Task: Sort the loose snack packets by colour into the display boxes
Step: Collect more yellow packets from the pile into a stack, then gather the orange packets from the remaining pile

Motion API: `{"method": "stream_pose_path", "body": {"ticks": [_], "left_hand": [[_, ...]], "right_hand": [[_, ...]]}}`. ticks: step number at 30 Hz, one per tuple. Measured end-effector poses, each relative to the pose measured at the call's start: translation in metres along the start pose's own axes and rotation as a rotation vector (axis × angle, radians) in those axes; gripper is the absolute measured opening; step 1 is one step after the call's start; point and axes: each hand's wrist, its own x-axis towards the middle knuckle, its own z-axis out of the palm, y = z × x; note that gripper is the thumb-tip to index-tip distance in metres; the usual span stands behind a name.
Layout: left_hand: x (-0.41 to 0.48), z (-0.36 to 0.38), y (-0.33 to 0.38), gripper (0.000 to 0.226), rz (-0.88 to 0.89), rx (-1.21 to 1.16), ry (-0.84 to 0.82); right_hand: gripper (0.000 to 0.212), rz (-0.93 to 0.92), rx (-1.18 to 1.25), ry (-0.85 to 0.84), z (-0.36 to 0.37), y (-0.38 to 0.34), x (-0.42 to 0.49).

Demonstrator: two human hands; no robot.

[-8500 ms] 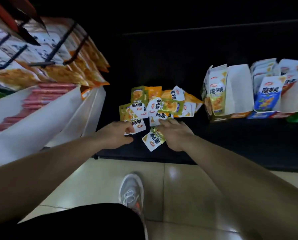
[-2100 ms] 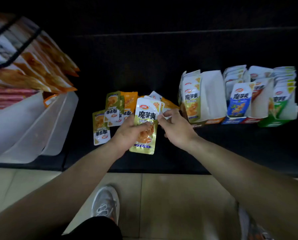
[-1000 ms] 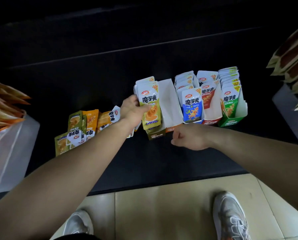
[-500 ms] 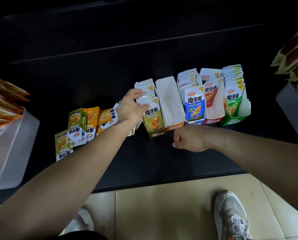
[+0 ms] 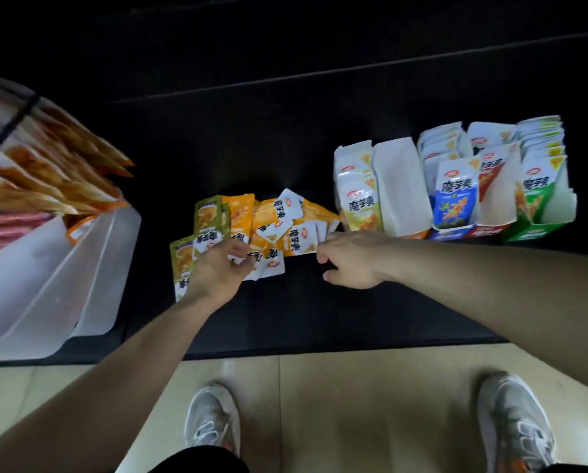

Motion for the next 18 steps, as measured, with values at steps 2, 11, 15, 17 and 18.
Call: {"method": "stream_pose_path", "body": {"ticks": [2, 11, 15, 17, 18], "left_hand": [[-0.007, -0.003, -0.024, 0.016, -0.029, -0.002, 0.0], [-0.019, 0.009, -0.057, 0.019, 0.035, -0.021, 0.002], [-0.015, 0.026, -0.06, 0.034, 0.15, 0.117, -0.038], [-0.01, 0.032, -0.066, 0.05, 0.183, 0.231, -0.084], [-0.008, 0.035, -0.068, 0.055, 0.205, 0.289, -0.098]], "right_hand": [[0.047, -0.017, 0.008, 0.036, 0.01, -0.018, 0.027], [0.075, -0.109, -0.247, 0.05, 0.071, -0.057, 0.082], [0.079, -0.232, -0.375, 0.052, 0.081, -0.032, 0.071], [0.082, -0.265, -0.377, 0.024, 0.087, -0.023, 0.063], [0.084, -0.273, -0.364, 0.023, 0.089, -0.018, 0.059]]}}
